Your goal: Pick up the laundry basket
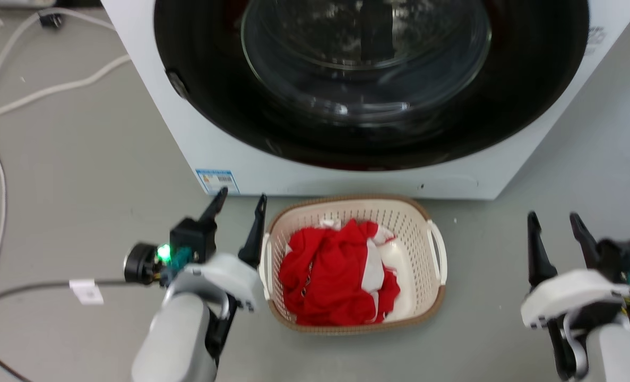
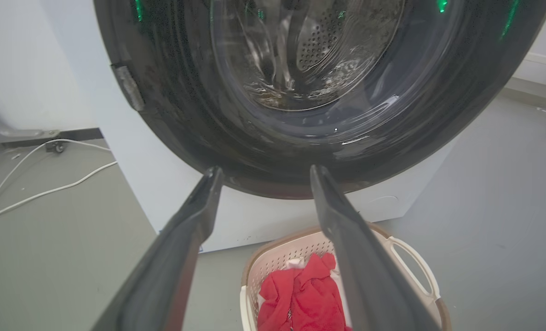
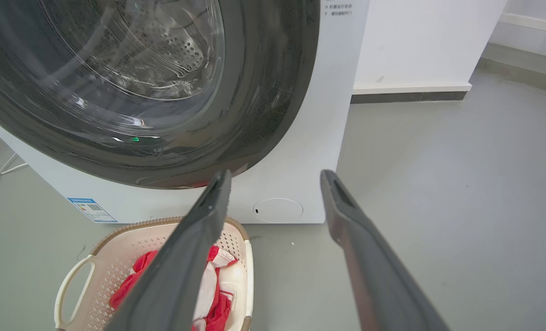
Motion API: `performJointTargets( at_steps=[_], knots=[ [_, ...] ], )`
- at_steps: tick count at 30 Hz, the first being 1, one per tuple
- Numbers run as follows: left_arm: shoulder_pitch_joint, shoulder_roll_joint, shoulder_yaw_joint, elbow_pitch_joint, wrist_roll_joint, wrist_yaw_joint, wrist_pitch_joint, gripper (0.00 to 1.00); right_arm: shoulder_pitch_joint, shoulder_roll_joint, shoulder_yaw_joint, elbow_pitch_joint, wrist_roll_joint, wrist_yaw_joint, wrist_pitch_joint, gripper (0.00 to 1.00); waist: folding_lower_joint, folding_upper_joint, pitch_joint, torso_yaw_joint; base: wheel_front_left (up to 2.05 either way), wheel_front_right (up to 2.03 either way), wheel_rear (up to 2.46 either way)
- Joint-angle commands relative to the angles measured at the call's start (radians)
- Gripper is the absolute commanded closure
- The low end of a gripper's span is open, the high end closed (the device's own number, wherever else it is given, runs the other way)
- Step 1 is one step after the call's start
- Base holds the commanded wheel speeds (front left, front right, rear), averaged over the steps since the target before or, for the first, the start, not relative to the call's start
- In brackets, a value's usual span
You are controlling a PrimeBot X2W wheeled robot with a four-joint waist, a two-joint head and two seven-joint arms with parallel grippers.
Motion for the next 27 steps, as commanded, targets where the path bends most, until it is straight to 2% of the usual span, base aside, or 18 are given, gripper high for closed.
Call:
performJointTargets(
  at_steps=[1, 8, 12, 13, 19, 27],
  knots=[
    [-0.063, 0.009, 0.001, 0.05, -0.014, -0.005, -0.003, 0.0, -0.059, 0.002, 0.009, 0.033, -0.007, 0.0, 0.012, 0.0, 0.0, 0.0, 0.1, -0.019, 0.0, 0.0, 0.0],
    [-0.265, 0.032, -0.03, 0.309, -0.077, -0.014, 0.033, 0.0, -0.249, -0.013, 0.072, 0.224, 0.0, 0.0, 0.064, 0.0, 0.0, 0.0, 0.268, -0.035, 0.0, 0.0, 0.0],
    [-0.352, 0.05, -0.092, 0.424, -0.136, -0.014, 0.059, 0.0, -0.354, -0.02, 0.121, 0.359, 0.027, 0.0, 0.082, 0.0, 0.0, 0.0, 0.348, -0.046, 0.0, 0.0, 0.0],
    [-0.352, 0.05, -0.092, 0.424, -0.136, -0.014, 0.059, 0.0, -0.354, -0.02, 0.121, 0.359, 0.027, 0.0, 0.082, 0.0, 0.0, 0.0, 0.348, -0.046, 0.0, 0.0, 0.0],
    [-0.44, 0.089, -0.186, 0.527, -0.266, -0.015, 0.113, 0.0, -0.498, -0.023, 0.203, 0.539, 0.067, 0.0, 0.077, 0.0, 0.0, 0.0, 0.459, -0.066, 0.0, 0.0, 0.0],
    [-0.535, 0.162, -0.301, 0.567, -0.413, -0.015, 0.188, 0.0, -0.674, -0.024, 0.295, 0.724, 0.116, 0.0, 0.055, 0.0, 0.0, 0.0, 0.576, -0.091, 0.0, 0.0, 0.0]
  ],
)
